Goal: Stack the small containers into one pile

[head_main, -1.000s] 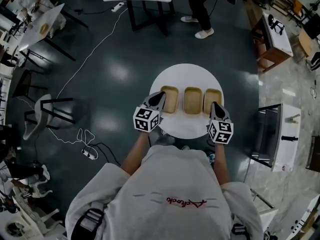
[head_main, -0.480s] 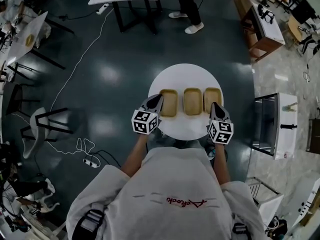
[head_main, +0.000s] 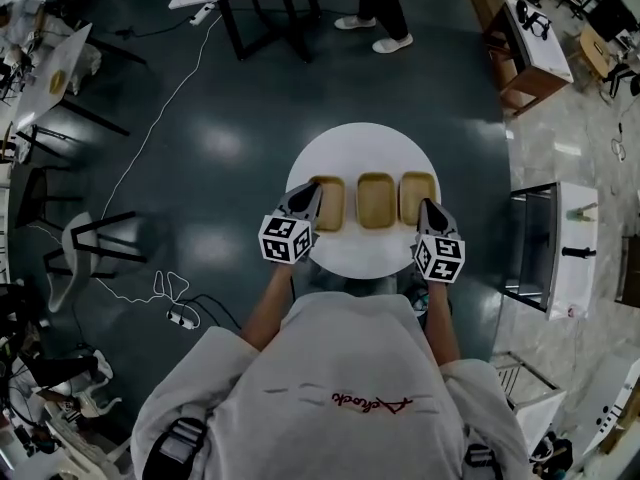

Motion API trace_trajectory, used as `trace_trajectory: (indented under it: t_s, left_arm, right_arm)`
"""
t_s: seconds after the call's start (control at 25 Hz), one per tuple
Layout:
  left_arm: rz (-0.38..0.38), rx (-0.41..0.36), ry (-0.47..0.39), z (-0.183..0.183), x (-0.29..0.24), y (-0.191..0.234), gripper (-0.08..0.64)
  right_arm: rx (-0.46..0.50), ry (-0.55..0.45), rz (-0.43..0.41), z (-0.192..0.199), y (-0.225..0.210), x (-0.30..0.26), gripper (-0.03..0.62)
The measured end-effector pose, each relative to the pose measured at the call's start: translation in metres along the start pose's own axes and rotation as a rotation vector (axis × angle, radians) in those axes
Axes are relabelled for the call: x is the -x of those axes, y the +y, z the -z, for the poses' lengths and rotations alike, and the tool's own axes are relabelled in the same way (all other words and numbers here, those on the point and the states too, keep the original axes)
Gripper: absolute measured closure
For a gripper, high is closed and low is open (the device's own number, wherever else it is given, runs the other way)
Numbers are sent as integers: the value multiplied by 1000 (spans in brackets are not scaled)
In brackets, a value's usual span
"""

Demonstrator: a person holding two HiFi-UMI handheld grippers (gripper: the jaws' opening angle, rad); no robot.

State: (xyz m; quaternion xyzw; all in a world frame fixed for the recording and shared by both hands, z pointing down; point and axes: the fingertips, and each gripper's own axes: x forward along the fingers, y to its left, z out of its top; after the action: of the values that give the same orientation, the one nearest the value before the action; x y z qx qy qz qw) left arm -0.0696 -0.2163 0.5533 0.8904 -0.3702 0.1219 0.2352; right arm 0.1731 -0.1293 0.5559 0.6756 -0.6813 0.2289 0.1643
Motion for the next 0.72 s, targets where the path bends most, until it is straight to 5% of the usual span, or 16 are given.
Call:
trace_trajectory:
  t_s: [0.72]
  left_arm:
    - [-84, 62, 59, 33, -34, -36, 549]
  right_arm:
    - [-11, 141, -55, 43, -73, -33, 572]
